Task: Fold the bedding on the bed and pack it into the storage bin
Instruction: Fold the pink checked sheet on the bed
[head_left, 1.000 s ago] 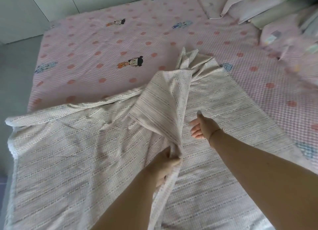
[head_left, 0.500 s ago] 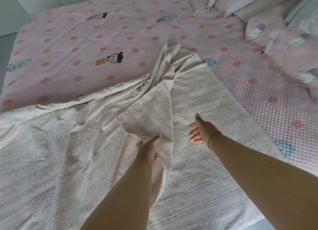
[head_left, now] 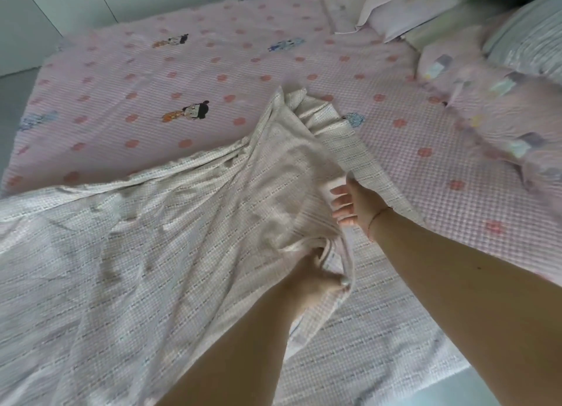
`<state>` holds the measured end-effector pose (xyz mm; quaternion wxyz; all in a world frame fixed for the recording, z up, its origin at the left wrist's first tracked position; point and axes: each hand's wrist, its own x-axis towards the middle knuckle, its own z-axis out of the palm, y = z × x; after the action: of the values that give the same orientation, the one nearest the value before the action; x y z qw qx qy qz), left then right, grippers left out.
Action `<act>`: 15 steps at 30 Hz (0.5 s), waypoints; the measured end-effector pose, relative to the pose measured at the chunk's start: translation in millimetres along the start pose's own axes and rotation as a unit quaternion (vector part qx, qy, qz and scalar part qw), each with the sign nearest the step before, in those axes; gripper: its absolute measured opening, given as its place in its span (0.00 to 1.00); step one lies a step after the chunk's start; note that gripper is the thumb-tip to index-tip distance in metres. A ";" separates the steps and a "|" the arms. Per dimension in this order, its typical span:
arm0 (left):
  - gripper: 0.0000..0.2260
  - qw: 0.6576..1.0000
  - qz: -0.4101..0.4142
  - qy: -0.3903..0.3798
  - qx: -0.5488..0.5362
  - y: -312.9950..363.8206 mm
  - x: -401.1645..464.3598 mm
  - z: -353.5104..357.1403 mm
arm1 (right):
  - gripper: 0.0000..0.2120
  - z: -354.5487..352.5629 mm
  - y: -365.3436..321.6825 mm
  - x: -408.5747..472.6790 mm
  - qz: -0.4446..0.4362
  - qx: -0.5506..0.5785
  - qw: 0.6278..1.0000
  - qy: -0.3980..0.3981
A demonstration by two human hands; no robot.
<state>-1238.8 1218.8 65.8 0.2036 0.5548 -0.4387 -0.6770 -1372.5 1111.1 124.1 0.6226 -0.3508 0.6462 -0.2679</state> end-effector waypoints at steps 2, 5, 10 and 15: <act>0.43 0.997 -0.016 -0.050 0.062 4.3 -10.0 24.0 | 0.25 -15.5 2.5 -12.9 -0.012 -0.044 0.999 -0.017; 0.43 0.992 -0.036 -0.082 0.093 3.9 -17.7 42.8 | 0.29 -29.3 15.7 -23.8 -0.005 -0.152 0.986 -0.068; 0.42 0.982 -0.038 -0.111 0.147 0.1 -39.1 79.6 | 0.34 -54.2 51.4 -58.8 0.084 -0.213 0.967 -0.114; 0.42 0.967 -0.022 -0.141 0.212 -15.0 -69.4 132.8 | 0.31 -87.8 86.2 -109.9 0.031 -0.267 0.952 -0.147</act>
<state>-1338.2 1328.6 93.3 0.0021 0.4936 -0.5842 -0.6443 -1472.4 1242.2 131.5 0.6020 -0.5195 0.6063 -0.0117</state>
